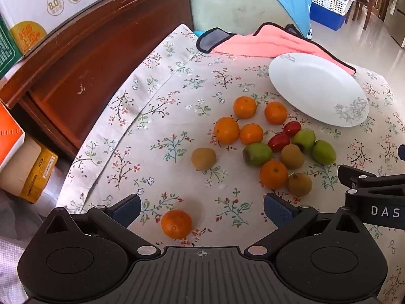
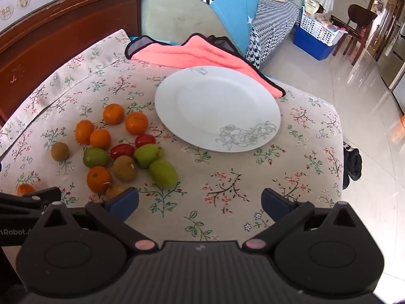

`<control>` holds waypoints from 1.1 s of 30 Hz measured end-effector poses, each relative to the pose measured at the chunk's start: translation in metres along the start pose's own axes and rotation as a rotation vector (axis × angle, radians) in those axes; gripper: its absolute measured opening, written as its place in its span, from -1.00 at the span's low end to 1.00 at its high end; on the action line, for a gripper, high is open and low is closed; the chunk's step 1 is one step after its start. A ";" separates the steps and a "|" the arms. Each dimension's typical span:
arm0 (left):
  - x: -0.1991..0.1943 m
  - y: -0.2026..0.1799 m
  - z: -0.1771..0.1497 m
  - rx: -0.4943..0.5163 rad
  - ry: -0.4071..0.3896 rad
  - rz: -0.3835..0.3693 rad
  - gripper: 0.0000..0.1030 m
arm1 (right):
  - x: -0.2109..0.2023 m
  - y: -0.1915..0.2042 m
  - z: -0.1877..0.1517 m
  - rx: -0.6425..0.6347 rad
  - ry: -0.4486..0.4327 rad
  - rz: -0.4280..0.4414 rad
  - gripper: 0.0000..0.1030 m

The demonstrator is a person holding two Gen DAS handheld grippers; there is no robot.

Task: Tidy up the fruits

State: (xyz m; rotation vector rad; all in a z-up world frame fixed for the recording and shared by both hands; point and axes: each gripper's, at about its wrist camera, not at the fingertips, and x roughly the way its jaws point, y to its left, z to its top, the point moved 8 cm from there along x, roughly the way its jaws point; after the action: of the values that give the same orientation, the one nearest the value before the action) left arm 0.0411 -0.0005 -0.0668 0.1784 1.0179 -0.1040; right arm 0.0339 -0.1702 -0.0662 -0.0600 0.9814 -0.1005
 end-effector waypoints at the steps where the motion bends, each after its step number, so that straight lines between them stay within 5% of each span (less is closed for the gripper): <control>1: -0.002 -0.001 0.001 0.003 -0.009 0.001 1.00 | 0.000 0.000 0.001 0.005 -0.003 -0.001 0.98; 7: -0.020 0.000 0.006 -0.016 -0.129 -0.010 1.00 | -0.017 0.004 0.015 0.014 -0.098 -0.011 0.98; 13: -0.021 -0.001 0.014 -0.054 -0.153 -0.029 1.00 | -0.040 -0.012 0.033 0.081 -0.272 -0.045 0.98; 33: -0.019 0.014 0.015 -0.097 -0.168 0.014 1.00 | -0.026 -0.008 0.024 0.095 -0.207 -0.007 0.98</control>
State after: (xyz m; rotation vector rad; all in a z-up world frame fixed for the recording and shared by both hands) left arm 0.0462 0.0105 -0.0417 0.0867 0.8519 -0.0562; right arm 0.0390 -0.1752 -0.0302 0.0136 0.7690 -0.1447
